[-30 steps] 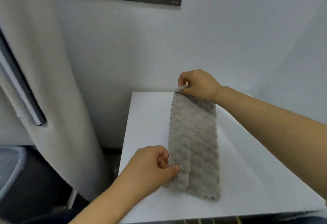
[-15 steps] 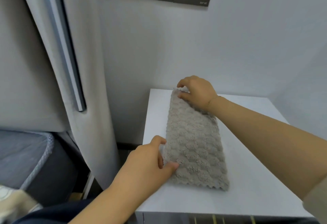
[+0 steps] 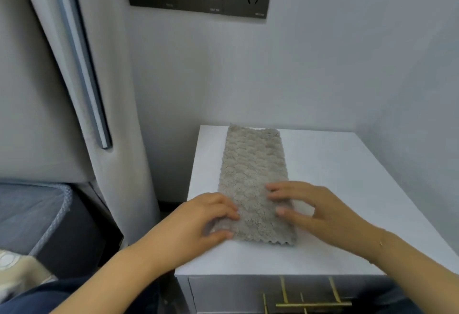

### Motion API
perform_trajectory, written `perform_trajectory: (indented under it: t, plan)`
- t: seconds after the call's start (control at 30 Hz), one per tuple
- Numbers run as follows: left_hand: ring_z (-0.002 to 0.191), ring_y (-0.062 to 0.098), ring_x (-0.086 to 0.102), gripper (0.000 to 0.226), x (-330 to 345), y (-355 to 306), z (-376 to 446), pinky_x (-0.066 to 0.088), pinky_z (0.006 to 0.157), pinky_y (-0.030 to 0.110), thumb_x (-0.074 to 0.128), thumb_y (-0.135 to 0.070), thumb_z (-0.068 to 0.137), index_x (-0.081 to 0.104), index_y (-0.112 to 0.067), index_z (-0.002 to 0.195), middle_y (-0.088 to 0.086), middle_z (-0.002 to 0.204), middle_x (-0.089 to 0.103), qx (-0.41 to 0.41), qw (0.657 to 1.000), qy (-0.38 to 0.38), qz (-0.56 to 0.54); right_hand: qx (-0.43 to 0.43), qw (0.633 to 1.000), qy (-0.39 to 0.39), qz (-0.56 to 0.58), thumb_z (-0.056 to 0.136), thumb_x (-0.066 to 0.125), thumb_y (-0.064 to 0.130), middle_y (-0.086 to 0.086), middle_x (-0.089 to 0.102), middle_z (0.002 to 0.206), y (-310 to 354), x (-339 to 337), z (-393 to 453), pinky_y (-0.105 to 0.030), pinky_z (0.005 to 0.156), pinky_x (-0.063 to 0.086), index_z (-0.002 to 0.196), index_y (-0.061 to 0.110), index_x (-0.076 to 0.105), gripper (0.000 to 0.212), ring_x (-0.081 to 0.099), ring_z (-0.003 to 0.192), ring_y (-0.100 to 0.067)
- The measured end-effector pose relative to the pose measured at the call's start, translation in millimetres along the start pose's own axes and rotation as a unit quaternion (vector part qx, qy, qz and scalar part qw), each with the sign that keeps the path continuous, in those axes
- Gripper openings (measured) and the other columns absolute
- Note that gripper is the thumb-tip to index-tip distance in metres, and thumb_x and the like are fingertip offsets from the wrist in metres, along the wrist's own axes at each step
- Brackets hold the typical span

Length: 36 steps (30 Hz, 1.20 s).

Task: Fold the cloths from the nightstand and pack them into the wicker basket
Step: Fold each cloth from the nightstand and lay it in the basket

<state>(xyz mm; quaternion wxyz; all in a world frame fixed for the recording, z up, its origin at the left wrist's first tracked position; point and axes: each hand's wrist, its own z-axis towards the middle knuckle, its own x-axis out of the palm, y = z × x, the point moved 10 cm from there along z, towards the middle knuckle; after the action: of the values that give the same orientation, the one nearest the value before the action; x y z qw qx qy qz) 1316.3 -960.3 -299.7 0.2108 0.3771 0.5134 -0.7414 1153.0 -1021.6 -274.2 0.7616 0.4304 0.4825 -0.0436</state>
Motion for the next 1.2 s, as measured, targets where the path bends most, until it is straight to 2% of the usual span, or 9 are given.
perform_trajectory:
  t: [0.1,0.17,0.27,0.4,0.53,0.77,0.87,1.0,1.2]
  plan:
    - [0.118,-0.011,0.047,0.043,1,0,0,0.037,0.103,0.015,0.053,-0.058,0.083,0.068,-0.034,0.116,-0.028,0.122,0.056,0.001,1.0,-0.002,0.015,0.01,0.999,0.049,-0.004,0.095,0.053,0.046,0.042,0.032,0.143,-17,21,-22,-0.008,0.112,0.021,0.133,0.038,0.054,0.038,0.032,0.135,0.013]
    - [0.122,-0.012,0.044,0.05,3,-2,-1,0.035,0.105,0.014,0.049,-0.06,0.083,0.067,-0.033,0.12,-0.028,0.126,0.055,0.002,0.999,0.005,0.035,0.005,0.998,0.056,-0.037,0.098,0.046,0.045,0.044,0.024,0.145,-21,23,-30,-0.006,0.113,0.014,0.138,0.04,0.047,0.04,0.025,0.138,0.014]
    - [0.126,-0.013,0.038,0.059,5,-4,-3,0.029,0.108,0.011,0.043,-0.067,0.082,0.063,-0.034,0.127,-0.028,0.131,0.051,0.0,0.998,0.022,0.062,-0.005,0.996,0.042,-0.074,0.096,0.035,0.055,0.037,0.028,0.148,-18,24,-32,-0.009,0.115,0.01,0.142,0.037,0.043,0.05,0.02,0.139,0.014]
    - [0.122,-0.008,0.042,0.052,3,-8,-5,0.028,0.106,0.01,0.05,-0.061,0.084,0.065,-0.032,0.124,-0.023,0.13,0.054,0.019,0.995,0.016,0.1,-0.018,0.994,-0.028,-0.105,0.09,0.045,0.066,0.027,0.041,0.145,-7,21,-40,-0.01,0.114,0.017,0.136,0.029,0.056,0.06,0.032,0.135,0.011]
    - [0.109,0.006,0.056,0.034,-6,-27,-3,0.038,0.095,0.026,0.054,-0.046,0.087,0.072,-0.027,0.109,-0.014,0.115,0.065,0.082,0.977,-0.027,0.193,-0.064,0.985,-0.064,-0.145,0.09,0.055,0.055,0.018,0.056,0.134,7,19,-46,-0.017,0.106,0.036,0.121,0.025,0.068,0.045,0.049,0.125,0.001]
    - [0.09,0.011,0.064,0.031,0,-29,-2,0.045,0.081,0.024,0.05,-0.033,0.091,0.07,-0.02,0.112,-0.009,0.104,0.07,0.072,0.972,-0.029,0.22,-0.079,0.982,-0.103,-0.135,0.097,0.05,0.038,0.012,0.065,0.119,12,18,-52,-0.021,0.093,0.049,0.115,0.019,0.071,0.033,0.057,0.111,-0.004]
    - [0.089,0.012,0.063,0.033,-2,-31,-2,0.044,0.08,0.023,0.048,-0.029,0.092,0.069,-0.018,0.114,-0.008,0.103,0.071,0.067,0.973,-0.047,0.217,-0.077,0.984,-0.11,-0.117,0.097,0.051,0.039,0.011,0.066,0.116,12,15,-52,-0.02,0.093,0.048,0.115,0.018,0.07,0.033,0.058,0.11,-0.004]
    - [0.095,0.006,0.062,0.032,-3,-32,-3,0.046,0.084,0.022,0.05,-0.033,0.092,0.068,-0.022,0.117,-0.013,0.106,0.069,0.055,0.985,-0.038,0.157,-0.076,0.985,-0.078,-0.137,0.091,0.056,0.053,0.015,0.059,0.122,14,20,-52,-0.018,0.094,0.044,0.127,0.024,0.06,0.046,0.054,0.112,-0.004]
    - [0.105,-0.006,0.057,0.033,-9,-30,-5,0.044,0.091,0.015,0.043,-0.036,0.098,0.063,-0.03,0.125,-0.024,0.111,0.063,0.031,0.996,-0.032,0.076,-0.065,0.987,-0.099,-0.105,0.093,0.053,0.034,0.014,0.063,0.116,10,18,-53,-0.012,0.093,0.042,0.12,0.022,0.066,0.032,0.054,0.108,-0.001]
